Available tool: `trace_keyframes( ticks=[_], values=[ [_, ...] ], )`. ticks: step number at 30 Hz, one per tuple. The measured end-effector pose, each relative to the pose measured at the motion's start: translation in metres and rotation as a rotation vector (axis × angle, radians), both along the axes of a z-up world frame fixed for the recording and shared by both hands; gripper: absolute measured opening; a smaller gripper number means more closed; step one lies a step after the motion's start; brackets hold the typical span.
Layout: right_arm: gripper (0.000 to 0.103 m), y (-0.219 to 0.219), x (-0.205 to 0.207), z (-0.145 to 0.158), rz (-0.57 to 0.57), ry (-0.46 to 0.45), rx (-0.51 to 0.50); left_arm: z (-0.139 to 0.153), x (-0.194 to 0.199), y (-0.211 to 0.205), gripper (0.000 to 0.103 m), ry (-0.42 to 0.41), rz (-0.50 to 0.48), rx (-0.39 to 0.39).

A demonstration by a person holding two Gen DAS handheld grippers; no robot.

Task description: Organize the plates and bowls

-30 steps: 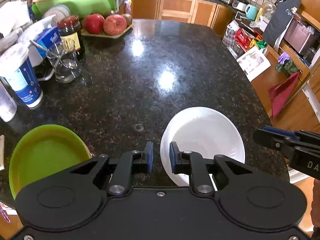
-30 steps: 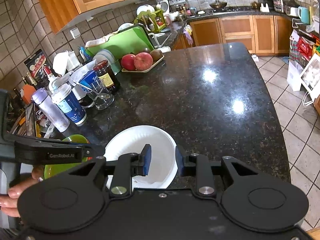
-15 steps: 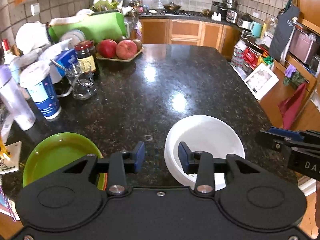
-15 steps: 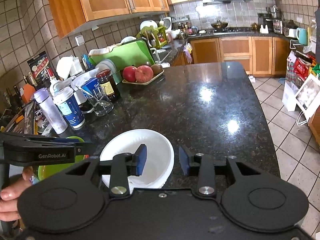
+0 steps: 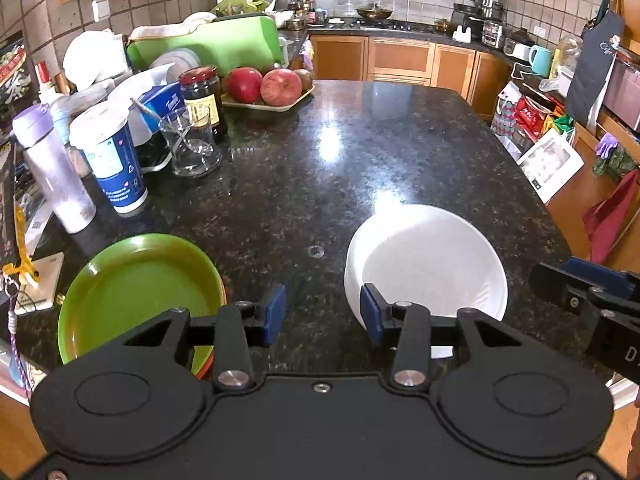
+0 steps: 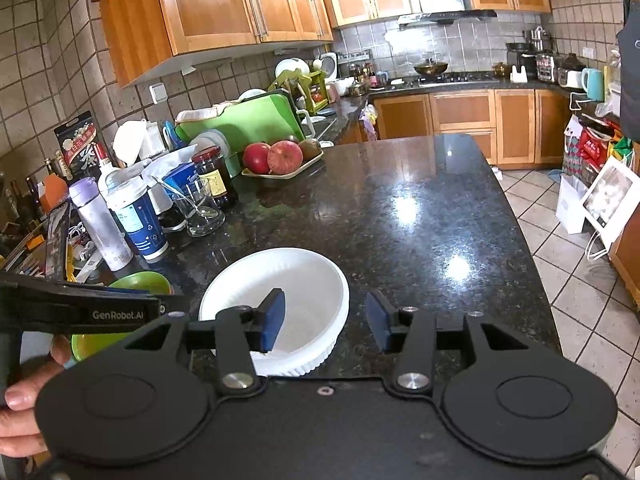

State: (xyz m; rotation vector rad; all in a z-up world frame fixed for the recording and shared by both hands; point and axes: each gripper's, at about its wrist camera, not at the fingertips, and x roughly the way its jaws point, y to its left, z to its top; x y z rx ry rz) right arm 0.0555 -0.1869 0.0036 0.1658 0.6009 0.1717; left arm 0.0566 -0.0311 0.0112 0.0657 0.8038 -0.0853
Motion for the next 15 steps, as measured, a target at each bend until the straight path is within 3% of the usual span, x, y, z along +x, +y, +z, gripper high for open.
trace_keyframes(
  ticks=[9,15],
  values=[
    [0.049,0.008,-0.010,-0.007,-0.022,-0.068,-0.023,-0.012,-0.007,0.003,0.051,0.019,0.012,-0.002],
    [0.049,0.018,-0.018,-0.010,-0.092,-0.188,-0.046,-0.014,-0.008,0.014,0.051,0.005,-0.006,-0.028]
  ],
)
